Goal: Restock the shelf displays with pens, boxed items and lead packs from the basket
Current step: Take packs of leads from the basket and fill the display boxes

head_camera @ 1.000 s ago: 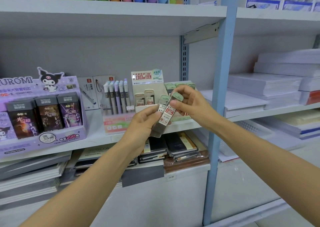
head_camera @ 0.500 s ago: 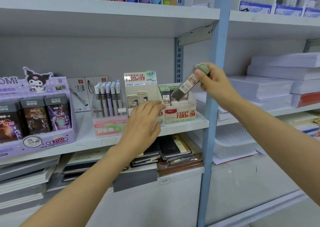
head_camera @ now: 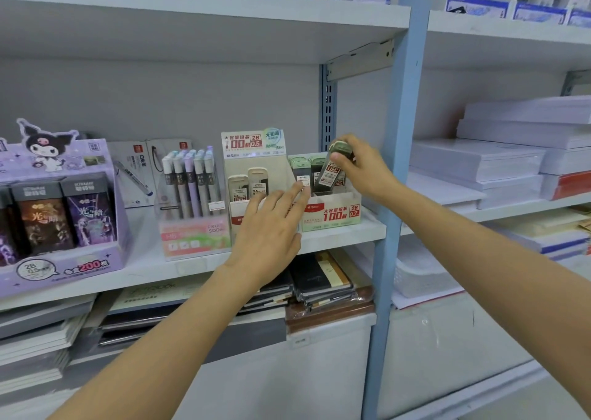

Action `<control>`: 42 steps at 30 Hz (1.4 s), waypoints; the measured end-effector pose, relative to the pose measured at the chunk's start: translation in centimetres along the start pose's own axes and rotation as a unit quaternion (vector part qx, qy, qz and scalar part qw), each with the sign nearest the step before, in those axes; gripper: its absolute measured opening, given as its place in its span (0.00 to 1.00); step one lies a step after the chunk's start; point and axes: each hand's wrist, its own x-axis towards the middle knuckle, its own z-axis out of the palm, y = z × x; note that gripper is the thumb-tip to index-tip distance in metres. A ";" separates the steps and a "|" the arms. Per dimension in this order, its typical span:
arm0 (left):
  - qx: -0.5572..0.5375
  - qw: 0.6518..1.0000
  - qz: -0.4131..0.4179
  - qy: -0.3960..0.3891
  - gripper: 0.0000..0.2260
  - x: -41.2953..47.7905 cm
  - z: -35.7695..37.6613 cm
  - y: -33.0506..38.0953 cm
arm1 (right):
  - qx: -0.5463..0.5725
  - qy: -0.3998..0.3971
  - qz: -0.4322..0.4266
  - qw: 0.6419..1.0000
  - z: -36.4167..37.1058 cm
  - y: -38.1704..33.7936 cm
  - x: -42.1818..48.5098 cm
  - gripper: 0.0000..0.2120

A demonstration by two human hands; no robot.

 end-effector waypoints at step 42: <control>-0.294 0.786 -0.101 -0.535 0.06 -36.1 14.4 2.7 | 0.048 -0.632 0.136 0.761 24.9 0.5 -31.4 0.11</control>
